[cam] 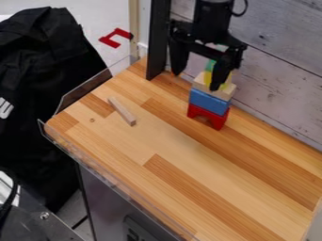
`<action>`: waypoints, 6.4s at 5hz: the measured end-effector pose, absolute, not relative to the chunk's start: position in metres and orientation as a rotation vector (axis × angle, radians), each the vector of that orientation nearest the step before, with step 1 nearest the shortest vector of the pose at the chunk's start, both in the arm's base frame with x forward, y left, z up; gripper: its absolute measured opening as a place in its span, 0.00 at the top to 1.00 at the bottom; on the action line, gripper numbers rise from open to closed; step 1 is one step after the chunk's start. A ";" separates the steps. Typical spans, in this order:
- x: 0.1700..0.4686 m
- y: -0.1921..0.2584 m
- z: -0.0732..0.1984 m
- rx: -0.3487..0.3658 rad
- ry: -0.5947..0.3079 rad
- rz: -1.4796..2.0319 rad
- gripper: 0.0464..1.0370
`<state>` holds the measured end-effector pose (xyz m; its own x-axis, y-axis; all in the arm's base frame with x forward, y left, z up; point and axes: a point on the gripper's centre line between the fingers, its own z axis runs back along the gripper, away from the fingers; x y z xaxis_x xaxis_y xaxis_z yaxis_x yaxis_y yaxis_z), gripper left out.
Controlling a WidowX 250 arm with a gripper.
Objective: Move the green triangle to the right side of the table.
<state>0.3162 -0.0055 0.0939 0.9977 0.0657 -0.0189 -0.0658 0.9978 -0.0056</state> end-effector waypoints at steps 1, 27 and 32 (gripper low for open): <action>0.318 -0.009 0.099 0.002 0.015 0.042 0.04; 0.298 -0.110 0.038 -0.049 0.166 -0.121 0.48; 0.308 -0.146 -0.020 -0.103 0.228 -0.234 0.48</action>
